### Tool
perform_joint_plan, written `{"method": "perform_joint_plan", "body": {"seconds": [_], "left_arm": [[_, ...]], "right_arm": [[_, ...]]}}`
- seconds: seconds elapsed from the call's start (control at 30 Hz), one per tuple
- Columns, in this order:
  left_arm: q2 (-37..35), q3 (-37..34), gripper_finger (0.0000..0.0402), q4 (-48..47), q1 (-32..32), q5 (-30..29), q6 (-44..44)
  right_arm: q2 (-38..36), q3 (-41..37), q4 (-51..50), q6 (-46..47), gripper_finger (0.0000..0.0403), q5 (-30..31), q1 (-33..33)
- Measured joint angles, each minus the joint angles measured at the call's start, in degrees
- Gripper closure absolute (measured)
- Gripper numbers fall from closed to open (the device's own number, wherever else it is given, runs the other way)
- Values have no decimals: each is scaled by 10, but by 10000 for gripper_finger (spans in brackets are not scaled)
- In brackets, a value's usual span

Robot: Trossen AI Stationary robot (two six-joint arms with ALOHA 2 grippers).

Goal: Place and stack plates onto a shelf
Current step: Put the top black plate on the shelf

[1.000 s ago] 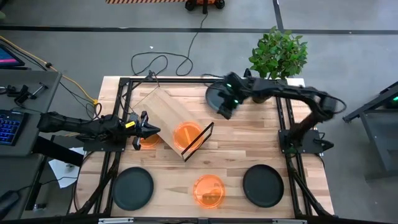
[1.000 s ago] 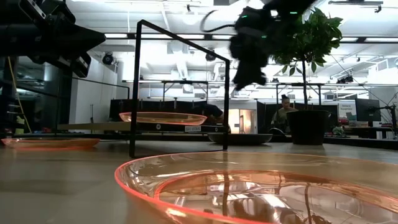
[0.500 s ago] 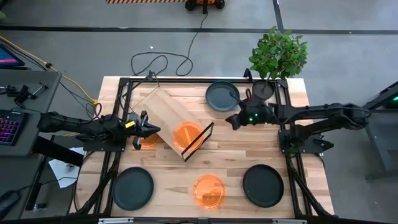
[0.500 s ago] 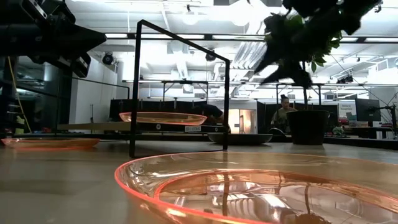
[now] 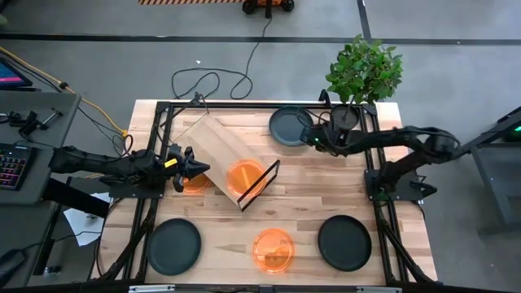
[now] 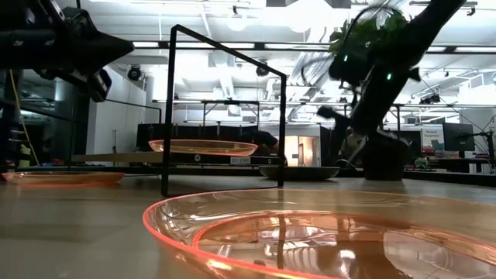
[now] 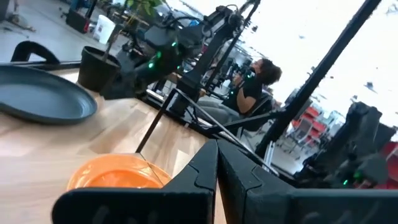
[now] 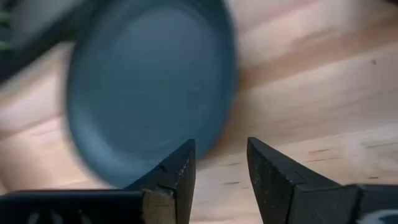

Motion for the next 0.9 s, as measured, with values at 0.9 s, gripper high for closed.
{"method": "perform_joint_plan", "body": {"seconds": [0.9], "left_arm": [[0,0,401,32,0,-37,-13]], "right_arm": [[108,-1,238,0,400,-38,-32]]}}
